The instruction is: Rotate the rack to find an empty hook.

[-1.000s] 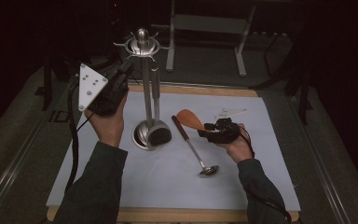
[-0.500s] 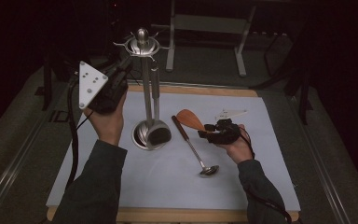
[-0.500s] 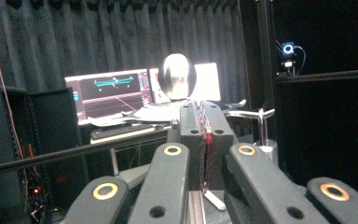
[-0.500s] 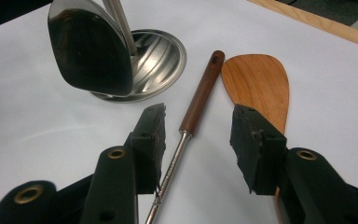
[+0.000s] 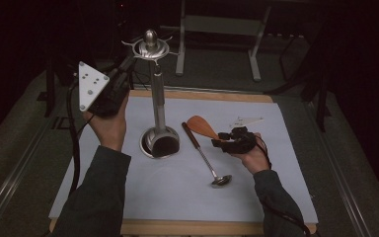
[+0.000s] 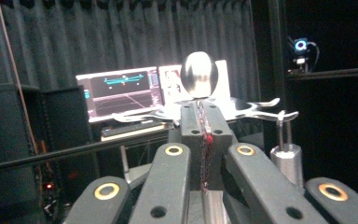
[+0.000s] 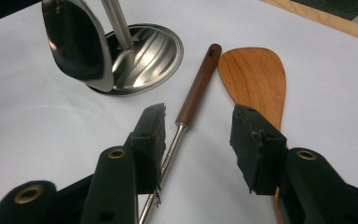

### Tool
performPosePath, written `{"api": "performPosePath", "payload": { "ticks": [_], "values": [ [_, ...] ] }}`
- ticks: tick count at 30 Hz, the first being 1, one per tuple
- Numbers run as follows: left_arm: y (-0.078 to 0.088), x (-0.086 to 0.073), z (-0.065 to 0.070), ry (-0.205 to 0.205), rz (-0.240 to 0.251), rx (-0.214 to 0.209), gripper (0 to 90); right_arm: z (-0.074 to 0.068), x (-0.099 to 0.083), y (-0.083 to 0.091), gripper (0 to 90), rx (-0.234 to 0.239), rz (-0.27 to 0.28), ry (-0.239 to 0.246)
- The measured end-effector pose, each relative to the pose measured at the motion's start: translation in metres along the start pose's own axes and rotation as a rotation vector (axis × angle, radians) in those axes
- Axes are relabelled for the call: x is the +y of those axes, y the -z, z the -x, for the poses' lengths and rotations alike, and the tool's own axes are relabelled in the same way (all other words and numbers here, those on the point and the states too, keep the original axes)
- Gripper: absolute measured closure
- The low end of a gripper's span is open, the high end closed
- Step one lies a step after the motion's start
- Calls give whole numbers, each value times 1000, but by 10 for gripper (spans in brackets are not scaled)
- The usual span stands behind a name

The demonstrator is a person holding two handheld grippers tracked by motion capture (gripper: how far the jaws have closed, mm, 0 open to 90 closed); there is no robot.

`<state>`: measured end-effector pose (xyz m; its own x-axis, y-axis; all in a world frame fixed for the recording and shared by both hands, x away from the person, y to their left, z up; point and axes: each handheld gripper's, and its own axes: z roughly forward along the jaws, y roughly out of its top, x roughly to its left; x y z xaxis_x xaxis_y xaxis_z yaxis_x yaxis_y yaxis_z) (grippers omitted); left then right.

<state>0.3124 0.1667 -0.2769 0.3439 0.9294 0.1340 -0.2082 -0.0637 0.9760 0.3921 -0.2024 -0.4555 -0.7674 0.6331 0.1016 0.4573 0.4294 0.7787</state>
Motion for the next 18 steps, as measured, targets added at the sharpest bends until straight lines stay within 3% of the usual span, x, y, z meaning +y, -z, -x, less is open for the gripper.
{"api": "performPosePath", "payload": {
  "ticks": [18],
  "values": [
    [-8,3,-19,-2,-54,58,900,2,-1,1,552,0,-6,2]
  ]
}}
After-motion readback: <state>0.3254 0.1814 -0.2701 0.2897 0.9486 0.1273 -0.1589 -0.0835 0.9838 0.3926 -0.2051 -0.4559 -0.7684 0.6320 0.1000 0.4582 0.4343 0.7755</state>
